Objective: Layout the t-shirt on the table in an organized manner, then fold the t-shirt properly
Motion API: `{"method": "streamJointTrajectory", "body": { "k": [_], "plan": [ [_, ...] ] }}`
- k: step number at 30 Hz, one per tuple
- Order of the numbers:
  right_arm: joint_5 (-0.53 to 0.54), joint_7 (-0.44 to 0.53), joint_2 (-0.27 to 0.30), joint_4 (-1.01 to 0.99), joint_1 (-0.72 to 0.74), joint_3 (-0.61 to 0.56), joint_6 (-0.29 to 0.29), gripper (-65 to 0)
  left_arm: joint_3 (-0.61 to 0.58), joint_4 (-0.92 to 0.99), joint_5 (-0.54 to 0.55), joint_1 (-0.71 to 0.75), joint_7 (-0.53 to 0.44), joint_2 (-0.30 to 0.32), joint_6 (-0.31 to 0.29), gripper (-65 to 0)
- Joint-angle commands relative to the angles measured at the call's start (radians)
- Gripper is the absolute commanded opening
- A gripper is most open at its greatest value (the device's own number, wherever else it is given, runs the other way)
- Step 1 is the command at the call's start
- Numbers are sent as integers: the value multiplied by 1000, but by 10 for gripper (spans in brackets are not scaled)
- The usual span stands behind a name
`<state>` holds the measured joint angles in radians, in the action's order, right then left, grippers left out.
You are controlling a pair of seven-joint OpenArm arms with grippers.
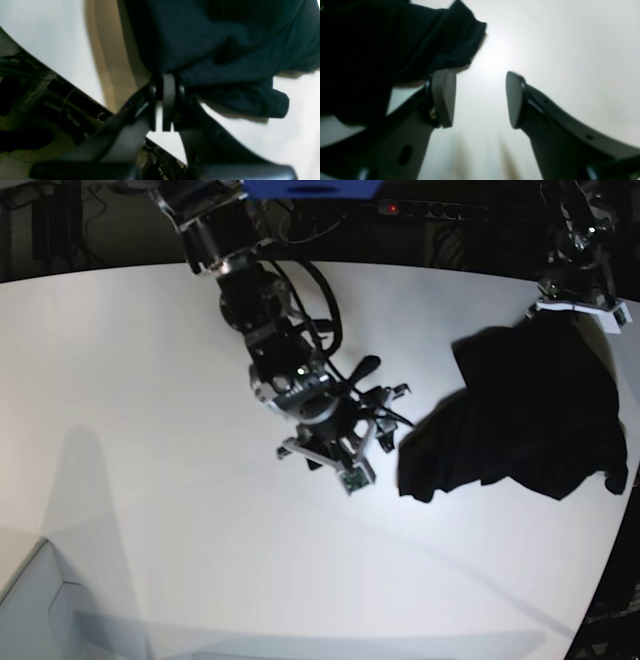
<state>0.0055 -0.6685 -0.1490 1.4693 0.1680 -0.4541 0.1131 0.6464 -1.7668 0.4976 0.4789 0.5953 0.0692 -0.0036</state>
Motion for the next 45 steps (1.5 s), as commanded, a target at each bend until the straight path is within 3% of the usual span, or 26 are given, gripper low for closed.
{"method": "streamJointTrajectory", "body": {
  "k": [1, 9, 20, 23, 28, 34, 45],
  "plan": [
    [8, 49, -8, -14, 37, 1, 15, -296, 6, -11, 5, 8, -21, 8, -2, -648],
    [276, 283, -8, -335, 173, -1, 24, -274, -15, -6, 6, 24, -21, 7, -2, -648],
    [290, 520, -8, -480, 176, -228, 21, -275, -58, 6, 6, 37, -21, 8, -2, -648],
    [290, 570, -8, -522, 176, -249, 20, -275, -141, 6, 3, 51, -21, 17, -2, -648],
    [290, 577, -8, -520, 166, -246, 18, -275, -319, 3, -80, 60, -27, 63, -2, -648],
    [290, 573, -8, -457, 135, -179, 18, -275, -469, -8, -132, 19, -25, 70, -2, -648],
    [290, 571, 145, -342, 110, 8, 18, -275, -750, 2, -122, -139, -21, 62, 7, -648]
  ]
}}
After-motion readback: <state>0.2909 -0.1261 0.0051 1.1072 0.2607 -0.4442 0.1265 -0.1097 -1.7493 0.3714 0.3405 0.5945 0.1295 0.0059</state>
